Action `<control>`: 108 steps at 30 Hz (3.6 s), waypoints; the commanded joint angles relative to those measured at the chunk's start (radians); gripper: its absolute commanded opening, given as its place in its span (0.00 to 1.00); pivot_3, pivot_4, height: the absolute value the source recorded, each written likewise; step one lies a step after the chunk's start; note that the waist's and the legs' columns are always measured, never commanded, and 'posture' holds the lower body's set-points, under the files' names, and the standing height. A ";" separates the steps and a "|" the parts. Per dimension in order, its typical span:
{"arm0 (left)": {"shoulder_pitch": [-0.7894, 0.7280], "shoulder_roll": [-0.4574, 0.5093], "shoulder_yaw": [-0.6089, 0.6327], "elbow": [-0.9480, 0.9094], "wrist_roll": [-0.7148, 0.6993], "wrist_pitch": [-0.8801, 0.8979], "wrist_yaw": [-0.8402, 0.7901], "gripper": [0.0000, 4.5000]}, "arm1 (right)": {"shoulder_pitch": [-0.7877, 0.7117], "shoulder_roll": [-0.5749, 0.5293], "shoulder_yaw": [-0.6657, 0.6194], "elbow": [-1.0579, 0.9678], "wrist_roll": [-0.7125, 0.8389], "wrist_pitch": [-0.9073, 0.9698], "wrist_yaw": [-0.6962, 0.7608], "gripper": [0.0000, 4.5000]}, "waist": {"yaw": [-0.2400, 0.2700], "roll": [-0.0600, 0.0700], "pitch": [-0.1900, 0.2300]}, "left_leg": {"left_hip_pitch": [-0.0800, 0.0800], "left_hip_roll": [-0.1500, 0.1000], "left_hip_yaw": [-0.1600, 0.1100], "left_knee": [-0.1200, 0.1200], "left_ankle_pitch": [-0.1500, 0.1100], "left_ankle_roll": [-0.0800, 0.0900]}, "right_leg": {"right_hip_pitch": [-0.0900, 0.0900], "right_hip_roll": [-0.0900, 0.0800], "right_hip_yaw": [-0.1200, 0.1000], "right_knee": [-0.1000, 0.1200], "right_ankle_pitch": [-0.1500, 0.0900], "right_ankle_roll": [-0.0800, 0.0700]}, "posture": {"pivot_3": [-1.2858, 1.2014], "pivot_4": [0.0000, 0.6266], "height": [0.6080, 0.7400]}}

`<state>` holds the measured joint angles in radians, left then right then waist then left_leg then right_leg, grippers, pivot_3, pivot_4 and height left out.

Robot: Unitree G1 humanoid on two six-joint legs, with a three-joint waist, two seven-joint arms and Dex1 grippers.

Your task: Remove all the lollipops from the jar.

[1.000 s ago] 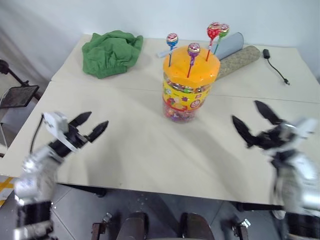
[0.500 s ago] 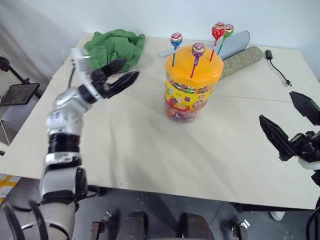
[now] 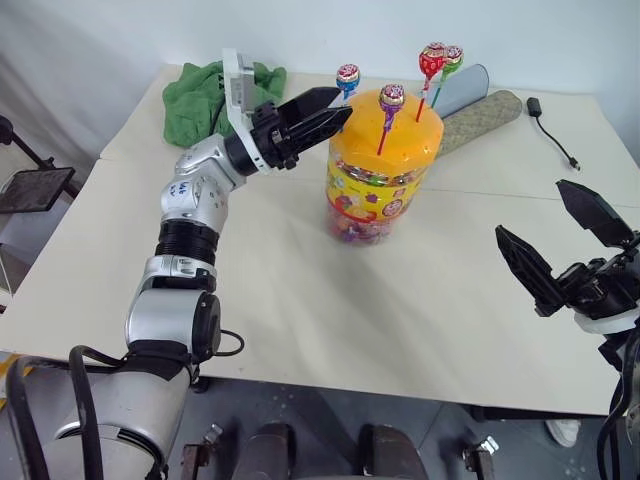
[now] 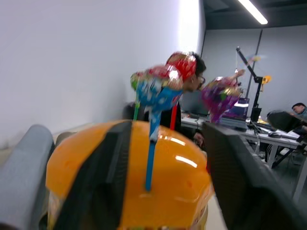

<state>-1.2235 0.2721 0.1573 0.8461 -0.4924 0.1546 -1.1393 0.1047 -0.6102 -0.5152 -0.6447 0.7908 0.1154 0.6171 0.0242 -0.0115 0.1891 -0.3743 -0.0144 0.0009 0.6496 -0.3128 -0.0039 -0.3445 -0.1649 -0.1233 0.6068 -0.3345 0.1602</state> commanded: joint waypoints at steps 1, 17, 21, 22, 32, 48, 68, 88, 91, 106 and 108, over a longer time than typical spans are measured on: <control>-0.040 -0.004 0.005 0.006 0.015 -0.017 -0.013 0.24 | -0.007 -0.008 -0.014 -0.044 0.022 0.004 -0.009 1.00 | 0.000 -0.001 0.000 | 0.000 0.000 0.000 0.000 0.000 0.000 | 0.000 0.000 0.000 0.000 0.000 0.000 | 0.52 0.24 1.00; 0.028 0.237 0.236 -0.014 -0.084 0.240 0.205 0.01 | -0.131 -0.038 0.099 -0.017 0.046 0.036 0.083 1.00 | -0.033 -0.001 0.001 | 0.002 0.001 0.001 -0.001 0.000 0.000 | -0.002 0.000 0.000 0.005 0.000 0.000 | 0.52 0.24 1.00; 0.229 0.426 0.153 -0.082 0.040 0.401 0.295 0.01 | -0.145 -0.111 0.121 0.019 0.020 0.041 0.201 1.00 | -0.030 -0.001 0.001 | 0.004 0.001 0.002 -0.001 0.000 0.000 | -0.002 0.000 0.002 0.007 0.000 0.000 | 0.52 0.24 1.00; 0.285 0.470 0.149 -0.111 0.057 0.457 0.331 0.01 | -0.145 -0.131 0.126 0.032 0.020 0.048 0.232 1.00 | -0.030 -0.002 0.001 | 0.004 0.001 0.002 -0.001 0.000 0.000 | -0.002 0.000 0.003 0.006 0.000 0.000 | 0.52 0.24 1.00; 0.800 0.603 0.200 -0.622 0.050 0.782 0.471 0.16 | -0.203 -0.173 0.187 0.165 -0.016 0.067 0.367 1.00 | -0.004 -0.008 0.004 | 0.003 0.006 -0.007 0.002 -0.001 0.000 | 0.001 0.000 0.006 0.003 0.000 0.000 | 0.52 0.24 1.00; 0.875 0.542 0.402 -0.770 -0.212 0.321 0.028 0.74 | -0.719 0.043 0.434 0.272 -0.132 0.391 -0.108 1.00 | -0.026 -0.007 0.004 | 0.000 0.008 0.004 0.003 -0.002 -0.002 | -0.010 0.002 0.007 0.012 -0.001 -0.001 | 0.52 0.24 1.00; 0.736 0.417 0.272 -0.972 -0.378 0.353 0.071 0.75 | -0.877 0.203 0.481 0.384 -0.254 0.352 -0.104 0.05 | -0.055 -0.008 0.004 | -0.002 0.007 0.008 0.003 -0.002 -0.002 | -0.016 0.001 0.006 0.018 0.000 -0.001 | 0.52 0.24 1.00; 0.693 0.398 0.099 -0.869 -0.261 0.201 -0.102 0.75 | -0.276 -0.335 0.134 0.465 -0.330 0.536 0.009 0.01 | -0.028 -0.007 0.004 | -0.001 0.006 0.013 0.003 -0.003 0.000 | -0.013 0.001 0.006 0.013 0.000 -0.001 | 0.52 0.24 1.00; 0.684 0.398 0.082 -0.855 -0.238 0.177 -0.116 0.75 | -0.235 -0.347 0.182 0.515 -0.361 0.585 0.022 0.01 | -0.030 -0.007 0.004 | -0.001 0.006 0.017 0.003 -0.003 0.000 | -0.014 0.001 0.009 0.013 0.000 -0.002 | 0.52 0.24 1.00; 0.685 0.364 0.164 -0.871 -0.302 0.210 0.008 0.75 | -0.606 -0.140 0.181 0.426 -0.102 0.333 0.253 0.60 | -0.035 -0.006 0.004 | -0.001 0.009 0.015 0.007 -0.004 0.000 | -0.014 0.002 0.008 0.013 0.000 -0.003 | 0.52 0.24 1.00; 0.680 0.356 0.167 -0.866 -0.302 0.211 0.022 0.75 | -0.688 -0.105 0.237 0.420 -0.116 0.367 0.211 0.60 | -0.034 -0.006 0.004 | -0.001 0.010 0.011 0.008 -0.004 0.000 | -0.014 0.002 0.008 0.014 0.000 -0.002 | 0.52 0.24 1.00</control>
<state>-0.5361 0.6265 0.2951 0.0029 -0.7690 0.3685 -1.1333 -0.5563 -0.7192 -0.2962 -0.1977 0.6589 0.4639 0.8546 -0.0099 -0.0179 0.1935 -0.3763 -0.0045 0.0104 0.6586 -0.3167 -0.0044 -0.3580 -0.1632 -0.1157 0.6208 -0.3345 0.1577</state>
